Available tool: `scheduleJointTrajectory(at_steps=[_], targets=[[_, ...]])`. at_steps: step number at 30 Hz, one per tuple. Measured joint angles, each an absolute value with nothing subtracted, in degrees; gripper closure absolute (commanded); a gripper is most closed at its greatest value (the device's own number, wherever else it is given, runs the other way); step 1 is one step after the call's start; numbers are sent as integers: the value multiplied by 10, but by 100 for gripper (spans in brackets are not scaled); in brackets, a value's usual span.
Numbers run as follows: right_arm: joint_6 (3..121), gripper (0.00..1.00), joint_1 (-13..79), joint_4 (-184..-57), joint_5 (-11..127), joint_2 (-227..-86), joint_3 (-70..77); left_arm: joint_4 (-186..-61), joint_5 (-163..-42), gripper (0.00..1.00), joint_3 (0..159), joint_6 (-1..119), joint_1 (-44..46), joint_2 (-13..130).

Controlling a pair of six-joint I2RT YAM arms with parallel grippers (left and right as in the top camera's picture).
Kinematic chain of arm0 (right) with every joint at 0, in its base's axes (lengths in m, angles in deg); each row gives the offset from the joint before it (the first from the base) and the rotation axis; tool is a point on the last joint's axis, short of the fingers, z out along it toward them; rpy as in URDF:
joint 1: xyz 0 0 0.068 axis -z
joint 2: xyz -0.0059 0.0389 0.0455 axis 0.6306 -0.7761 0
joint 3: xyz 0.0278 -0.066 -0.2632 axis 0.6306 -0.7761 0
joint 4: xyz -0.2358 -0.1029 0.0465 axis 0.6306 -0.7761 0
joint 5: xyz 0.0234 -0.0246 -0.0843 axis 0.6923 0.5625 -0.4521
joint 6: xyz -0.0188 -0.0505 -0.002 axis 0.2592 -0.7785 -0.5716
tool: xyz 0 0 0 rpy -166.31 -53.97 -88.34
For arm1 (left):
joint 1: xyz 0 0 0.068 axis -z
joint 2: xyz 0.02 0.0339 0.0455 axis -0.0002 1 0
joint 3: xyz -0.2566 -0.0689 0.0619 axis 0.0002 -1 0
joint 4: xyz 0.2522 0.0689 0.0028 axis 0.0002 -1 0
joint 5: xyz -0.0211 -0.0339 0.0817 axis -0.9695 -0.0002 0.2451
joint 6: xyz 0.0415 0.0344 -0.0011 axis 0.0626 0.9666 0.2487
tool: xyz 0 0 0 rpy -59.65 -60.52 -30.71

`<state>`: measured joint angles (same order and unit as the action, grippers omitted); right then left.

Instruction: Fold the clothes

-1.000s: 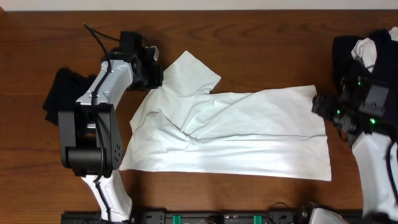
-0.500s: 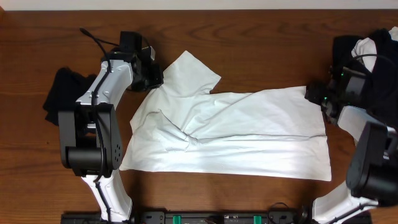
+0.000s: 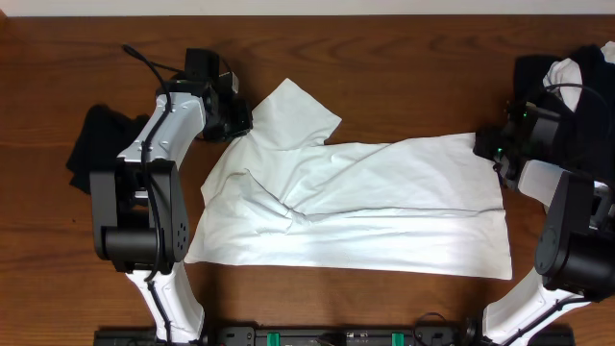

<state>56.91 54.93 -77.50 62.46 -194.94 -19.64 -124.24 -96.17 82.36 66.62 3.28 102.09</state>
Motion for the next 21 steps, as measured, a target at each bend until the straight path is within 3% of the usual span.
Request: scheduleJointTrajectory(at_steps=[5,21], targets=[[568,99,549,-783,633,-1950,-195,-1244,-962,94,824,666,33,1021],[572,99,551,-867,632,-1913,-197,-1254,-962,94,824,666,32,1014]])
